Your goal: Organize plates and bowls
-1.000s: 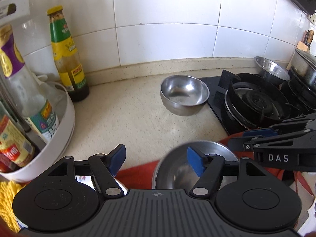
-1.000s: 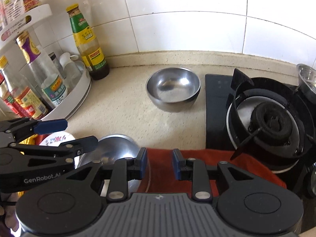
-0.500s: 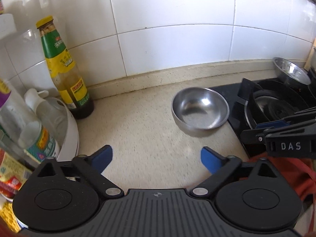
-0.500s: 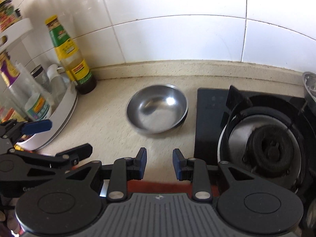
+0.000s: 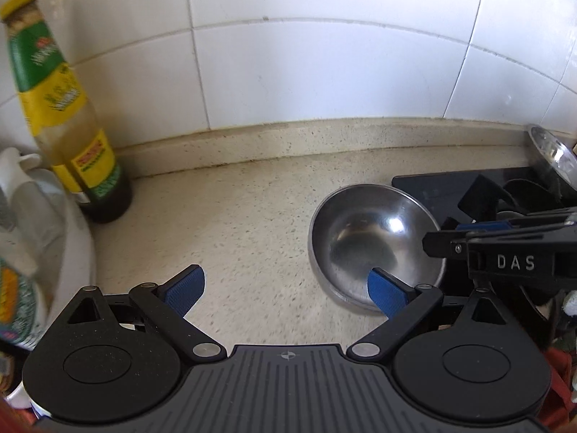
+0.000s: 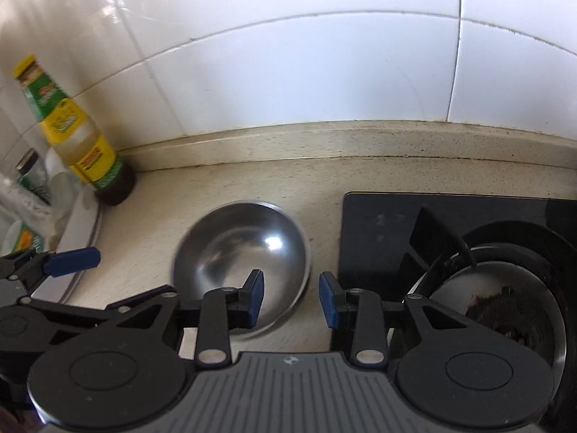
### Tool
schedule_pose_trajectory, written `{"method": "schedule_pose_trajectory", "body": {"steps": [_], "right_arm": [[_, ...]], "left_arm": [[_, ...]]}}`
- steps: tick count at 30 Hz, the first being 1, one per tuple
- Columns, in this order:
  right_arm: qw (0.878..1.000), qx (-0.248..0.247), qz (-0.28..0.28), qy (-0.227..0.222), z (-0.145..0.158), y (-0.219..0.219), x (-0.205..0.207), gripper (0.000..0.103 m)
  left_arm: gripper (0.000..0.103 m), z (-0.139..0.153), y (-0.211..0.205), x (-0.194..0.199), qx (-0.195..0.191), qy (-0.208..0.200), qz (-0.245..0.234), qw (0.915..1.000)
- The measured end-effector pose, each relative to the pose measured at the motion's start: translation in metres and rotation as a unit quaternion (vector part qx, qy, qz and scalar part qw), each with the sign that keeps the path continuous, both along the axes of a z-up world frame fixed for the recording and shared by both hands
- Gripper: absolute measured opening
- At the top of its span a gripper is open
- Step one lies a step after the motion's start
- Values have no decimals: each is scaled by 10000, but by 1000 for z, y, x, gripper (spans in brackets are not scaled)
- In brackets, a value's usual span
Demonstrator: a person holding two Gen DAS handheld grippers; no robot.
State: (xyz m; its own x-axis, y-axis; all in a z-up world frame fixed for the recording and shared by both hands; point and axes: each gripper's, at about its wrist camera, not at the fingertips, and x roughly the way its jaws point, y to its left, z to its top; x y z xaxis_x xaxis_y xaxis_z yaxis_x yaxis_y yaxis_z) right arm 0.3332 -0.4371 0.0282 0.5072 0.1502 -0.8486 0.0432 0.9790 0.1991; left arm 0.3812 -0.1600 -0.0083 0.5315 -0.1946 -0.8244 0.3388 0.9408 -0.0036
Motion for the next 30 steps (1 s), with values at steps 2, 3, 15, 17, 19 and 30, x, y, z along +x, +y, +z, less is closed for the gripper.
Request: {"method": "schedule_pose_trajectory", "body": {"steps": [2, 3, 15, 17, 19, 30], "right_arm": [[10000, -20, 14, 38, -4, -3, 5, 32], [10000, -47, 23, 53, -6, -3, 7, 32], [9972, -428, 514, 324, -34, 16, 18, 21], [9966, -458, 612, 303, -35, 21, 17, 19], [9960, -520, 678, 257, -35, 24, 17, 19], [9960, -510, 695, 220, -35, 26, 17, 19]], "left_arm": [[99, -7, -5, 8, 9, 109, -33, 9999], [99, -10, -7, 12, -13, 159, -43, 9999], [71, -44, -14, 31, -56, 629, -141, 9979], [69, -45, -14, 30, -102, 626, -168, 9978], [61, -45, -16, 29, -114, 596, -236, 9979], [37, -44, -23, 24, -238, 541, -502, 9970]]}}
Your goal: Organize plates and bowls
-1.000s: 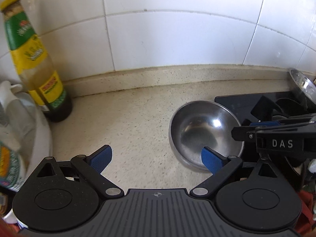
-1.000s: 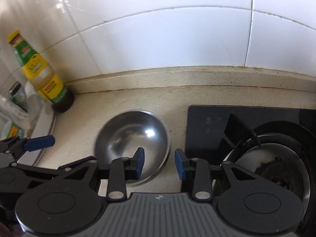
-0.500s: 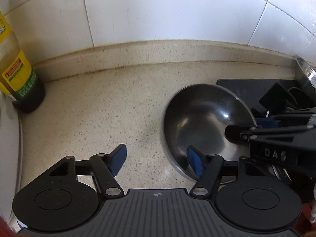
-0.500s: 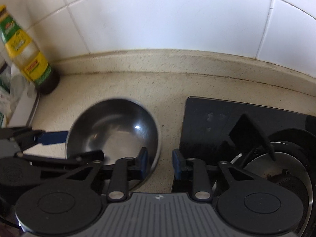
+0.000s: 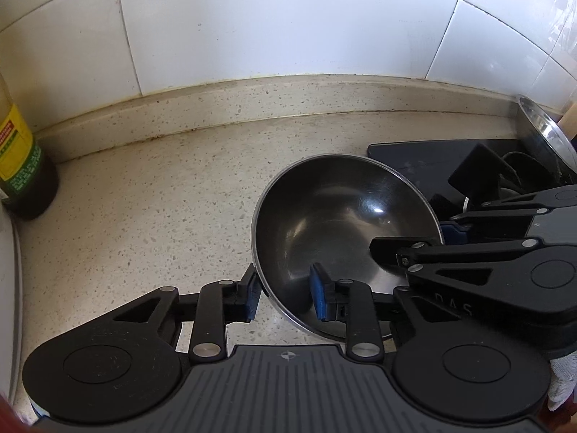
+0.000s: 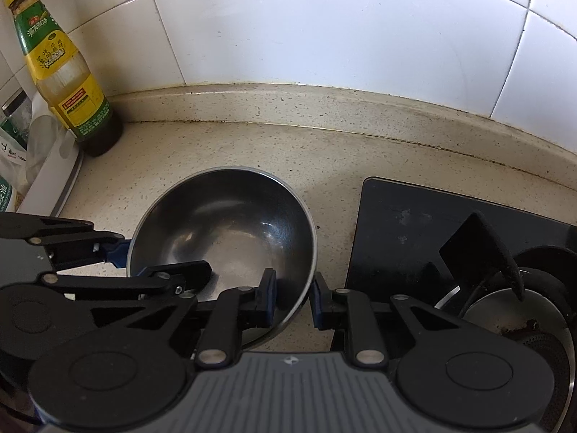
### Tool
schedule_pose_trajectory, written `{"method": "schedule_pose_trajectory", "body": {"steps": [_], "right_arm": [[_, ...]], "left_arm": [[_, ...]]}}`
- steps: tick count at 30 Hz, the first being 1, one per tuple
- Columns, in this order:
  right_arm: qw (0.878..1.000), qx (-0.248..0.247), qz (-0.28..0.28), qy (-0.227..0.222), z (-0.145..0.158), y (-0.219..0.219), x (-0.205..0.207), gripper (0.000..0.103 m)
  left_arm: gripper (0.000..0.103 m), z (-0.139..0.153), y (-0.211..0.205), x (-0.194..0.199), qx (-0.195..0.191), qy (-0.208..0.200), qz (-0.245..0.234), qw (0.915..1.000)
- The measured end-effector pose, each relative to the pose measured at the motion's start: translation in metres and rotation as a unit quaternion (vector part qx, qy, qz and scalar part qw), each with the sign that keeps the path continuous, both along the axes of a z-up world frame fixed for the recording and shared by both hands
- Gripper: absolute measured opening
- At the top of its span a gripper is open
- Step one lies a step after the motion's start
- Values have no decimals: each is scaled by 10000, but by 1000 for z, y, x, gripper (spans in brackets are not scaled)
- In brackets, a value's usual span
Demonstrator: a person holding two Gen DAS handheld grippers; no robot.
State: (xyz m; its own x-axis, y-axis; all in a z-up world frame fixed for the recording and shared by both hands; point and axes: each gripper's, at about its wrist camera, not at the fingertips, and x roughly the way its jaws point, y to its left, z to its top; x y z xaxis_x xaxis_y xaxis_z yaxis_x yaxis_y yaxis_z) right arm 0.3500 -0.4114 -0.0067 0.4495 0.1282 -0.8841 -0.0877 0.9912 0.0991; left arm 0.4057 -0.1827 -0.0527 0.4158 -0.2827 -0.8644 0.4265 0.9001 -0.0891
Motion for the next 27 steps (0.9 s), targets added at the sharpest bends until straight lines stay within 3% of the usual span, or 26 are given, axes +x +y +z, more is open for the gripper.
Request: {"method": "schedule_pose_trajectory", "body": {"steps": [12, 27], "right_arm": [[10000, -38, 60, -30, 3, 2, 0, 19], [9988, -234, 139, -414, 36, 14, -12, 19]], "left_arm": [[35, 3, 3, -1, -40, -21, 87, 10000], [33, 31, 13, -14, -169, -276, 167, 9993]]}}
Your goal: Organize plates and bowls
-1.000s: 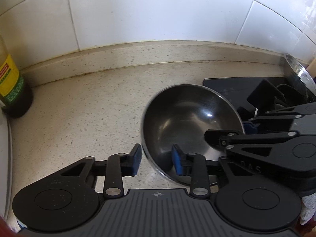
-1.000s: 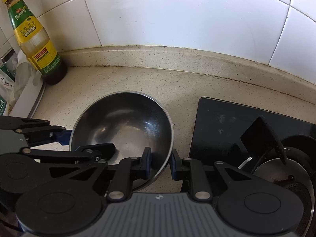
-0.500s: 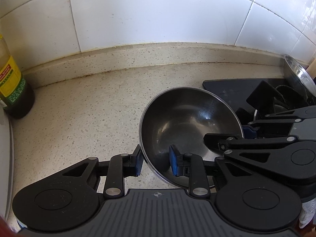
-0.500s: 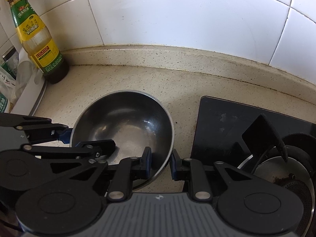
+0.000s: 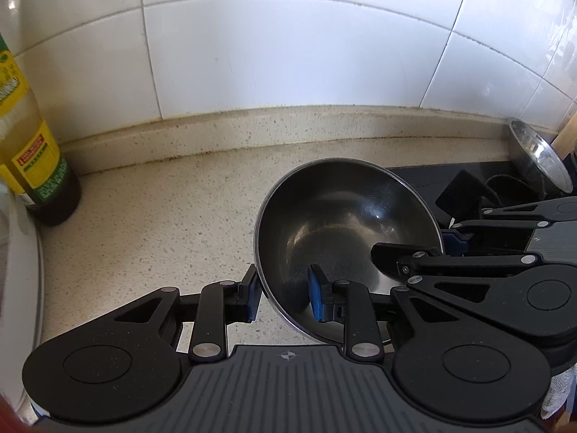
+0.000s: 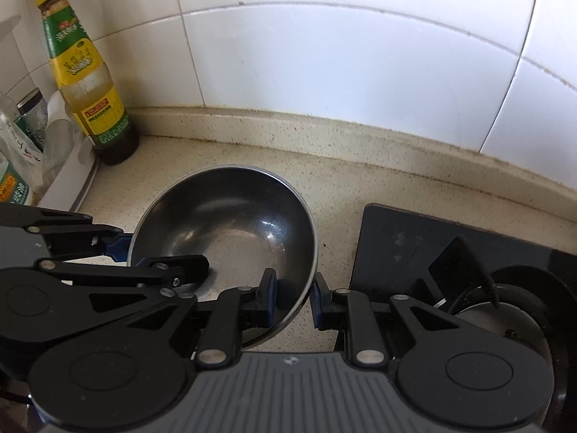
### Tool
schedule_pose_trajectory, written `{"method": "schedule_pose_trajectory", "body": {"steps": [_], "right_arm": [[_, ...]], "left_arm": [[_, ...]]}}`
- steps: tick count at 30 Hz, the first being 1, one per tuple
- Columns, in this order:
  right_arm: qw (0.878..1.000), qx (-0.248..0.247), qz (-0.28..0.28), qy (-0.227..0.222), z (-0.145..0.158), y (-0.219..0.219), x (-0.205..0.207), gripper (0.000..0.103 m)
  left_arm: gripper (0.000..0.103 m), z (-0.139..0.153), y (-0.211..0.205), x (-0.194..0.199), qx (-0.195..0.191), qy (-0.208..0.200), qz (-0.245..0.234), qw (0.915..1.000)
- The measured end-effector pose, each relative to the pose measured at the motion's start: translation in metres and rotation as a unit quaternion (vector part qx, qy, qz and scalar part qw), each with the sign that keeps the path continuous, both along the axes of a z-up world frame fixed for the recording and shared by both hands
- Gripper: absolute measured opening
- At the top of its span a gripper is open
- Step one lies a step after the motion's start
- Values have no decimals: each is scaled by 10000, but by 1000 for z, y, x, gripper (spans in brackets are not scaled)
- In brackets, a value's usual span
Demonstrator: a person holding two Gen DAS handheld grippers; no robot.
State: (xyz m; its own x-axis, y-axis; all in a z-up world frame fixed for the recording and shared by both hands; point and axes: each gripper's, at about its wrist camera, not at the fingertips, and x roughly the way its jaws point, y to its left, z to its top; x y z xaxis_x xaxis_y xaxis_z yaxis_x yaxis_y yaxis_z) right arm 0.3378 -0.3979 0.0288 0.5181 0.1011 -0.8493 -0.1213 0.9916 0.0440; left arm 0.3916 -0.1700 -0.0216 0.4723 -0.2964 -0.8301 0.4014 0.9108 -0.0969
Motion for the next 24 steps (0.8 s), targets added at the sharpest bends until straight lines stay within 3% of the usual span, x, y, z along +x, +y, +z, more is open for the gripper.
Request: {"method": "schedule_pose_trajectory", "body": {"steps": [15, 24], "right_arm": [[9988, -135, 106, -452, 53, 21, -48, 19], [9994, -1, 62, -330, 66, 43, -94, 19]], "left_arm": [[34, 49, 21, -47, -164, -445, 51, 9989], [37, 63, 46, -91, -265, -441, -81, 9986]]}}
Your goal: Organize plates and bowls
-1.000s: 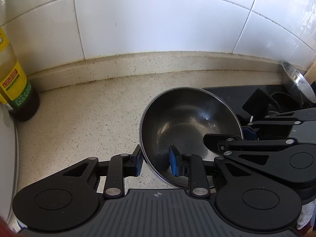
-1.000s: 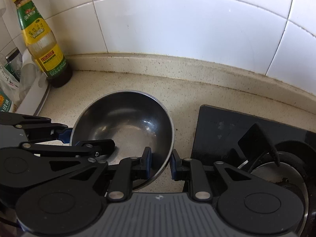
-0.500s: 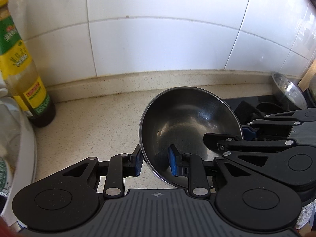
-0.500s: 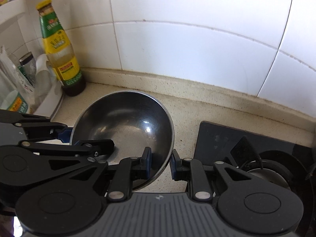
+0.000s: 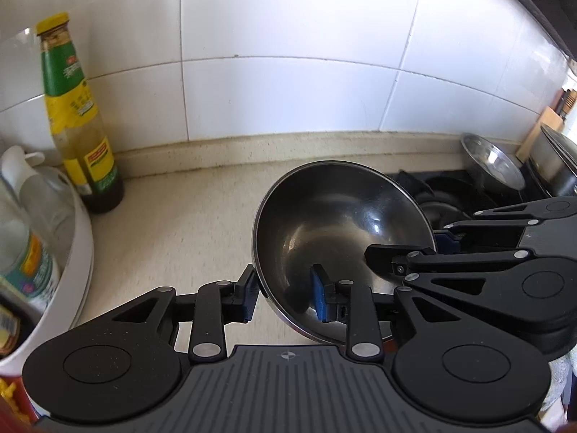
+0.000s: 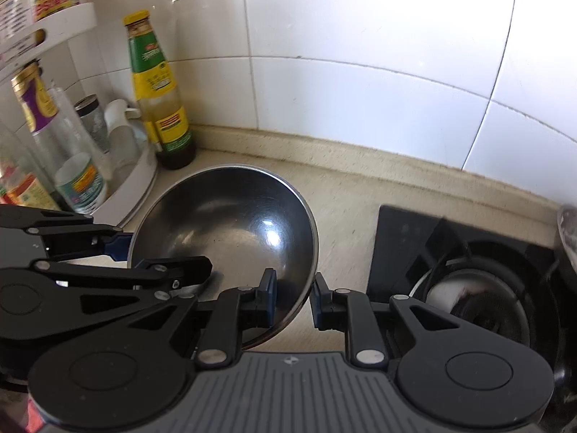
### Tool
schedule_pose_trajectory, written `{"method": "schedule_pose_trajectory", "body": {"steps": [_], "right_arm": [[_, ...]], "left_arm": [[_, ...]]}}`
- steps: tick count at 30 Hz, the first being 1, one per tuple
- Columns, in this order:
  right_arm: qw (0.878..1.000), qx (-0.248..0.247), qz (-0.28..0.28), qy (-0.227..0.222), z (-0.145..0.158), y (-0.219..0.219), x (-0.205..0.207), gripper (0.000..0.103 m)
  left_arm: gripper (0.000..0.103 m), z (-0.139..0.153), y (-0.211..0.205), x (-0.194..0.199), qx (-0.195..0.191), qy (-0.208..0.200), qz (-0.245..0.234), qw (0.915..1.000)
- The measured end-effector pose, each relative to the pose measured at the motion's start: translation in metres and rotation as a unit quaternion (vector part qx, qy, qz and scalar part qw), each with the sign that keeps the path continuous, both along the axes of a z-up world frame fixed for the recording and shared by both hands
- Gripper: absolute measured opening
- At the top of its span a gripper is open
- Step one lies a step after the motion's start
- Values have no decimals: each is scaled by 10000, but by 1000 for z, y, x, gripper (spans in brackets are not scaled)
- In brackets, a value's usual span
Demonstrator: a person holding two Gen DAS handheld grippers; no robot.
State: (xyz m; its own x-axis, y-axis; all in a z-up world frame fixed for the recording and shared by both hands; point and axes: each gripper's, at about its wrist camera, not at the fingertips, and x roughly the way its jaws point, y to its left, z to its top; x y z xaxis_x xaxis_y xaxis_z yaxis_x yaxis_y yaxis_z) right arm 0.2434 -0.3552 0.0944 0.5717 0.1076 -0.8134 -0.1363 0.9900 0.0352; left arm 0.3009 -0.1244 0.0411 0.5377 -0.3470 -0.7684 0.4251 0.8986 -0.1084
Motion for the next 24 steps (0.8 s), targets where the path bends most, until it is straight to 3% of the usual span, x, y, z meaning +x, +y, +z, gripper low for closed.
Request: {"method": "schedule_pose_trajectory", "body": {"steps": [16, 21, 24], "right_arm": [[9992, -113, -182, 333, -10, 40, -67, 20], [9987, -361, -339, 121, -11, 41, -78, 28], [9988, -307, -385, 58, -7, 35, -81, 31]], "left_arm": [[38, -11, 38, -67, 98, 246, -238, 9994], [51, -9, 44, -80, 218, -85, -176, 9996], [52, -7, 51, -83, 147, -79, -148, 9998]]}}
